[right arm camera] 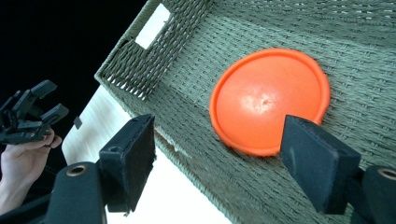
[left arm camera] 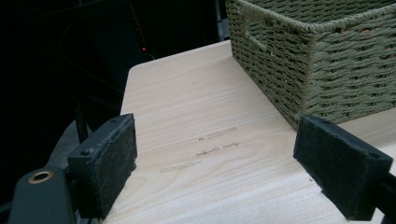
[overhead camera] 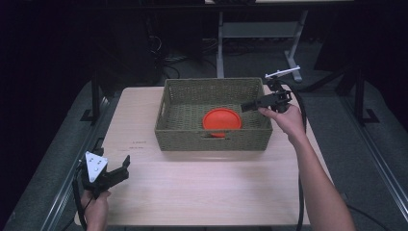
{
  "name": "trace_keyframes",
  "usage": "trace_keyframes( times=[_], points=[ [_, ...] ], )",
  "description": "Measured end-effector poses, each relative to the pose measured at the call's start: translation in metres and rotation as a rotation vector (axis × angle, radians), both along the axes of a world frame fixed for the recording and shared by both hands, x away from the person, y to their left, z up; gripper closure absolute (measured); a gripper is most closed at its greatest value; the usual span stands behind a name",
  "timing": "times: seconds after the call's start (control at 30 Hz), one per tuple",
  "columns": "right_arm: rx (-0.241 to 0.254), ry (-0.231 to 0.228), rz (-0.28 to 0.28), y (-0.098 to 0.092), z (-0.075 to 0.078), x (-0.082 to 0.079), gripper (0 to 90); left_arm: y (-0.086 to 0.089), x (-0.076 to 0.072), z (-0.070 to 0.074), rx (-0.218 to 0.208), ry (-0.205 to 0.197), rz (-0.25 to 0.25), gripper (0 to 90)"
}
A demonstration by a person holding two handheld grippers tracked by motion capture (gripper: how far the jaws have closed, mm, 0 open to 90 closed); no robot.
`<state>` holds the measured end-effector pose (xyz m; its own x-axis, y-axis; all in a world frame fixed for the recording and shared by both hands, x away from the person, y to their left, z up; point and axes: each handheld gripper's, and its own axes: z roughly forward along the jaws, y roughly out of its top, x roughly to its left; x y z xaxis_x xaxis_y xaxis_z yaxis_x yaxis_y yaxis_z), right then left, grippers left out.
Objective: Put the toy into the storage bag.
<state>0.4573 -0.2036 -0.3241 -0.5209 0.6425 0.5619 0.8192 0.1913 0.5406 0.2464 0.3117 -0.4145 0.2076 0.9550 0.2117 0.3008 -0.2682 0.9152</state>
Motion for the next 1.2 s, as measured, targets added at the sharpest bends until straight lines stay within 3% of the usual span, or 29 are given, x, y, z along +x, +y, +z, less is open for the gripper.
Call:
trace_keyframes(
  times=[1.2],
  points=[
    [0.062,-0.089,0.094,-0.018,0.007,-0.060,24.0,-0.003,-0.001,0.000,0.008,0.002,-0.002,12.7]
  ],
)
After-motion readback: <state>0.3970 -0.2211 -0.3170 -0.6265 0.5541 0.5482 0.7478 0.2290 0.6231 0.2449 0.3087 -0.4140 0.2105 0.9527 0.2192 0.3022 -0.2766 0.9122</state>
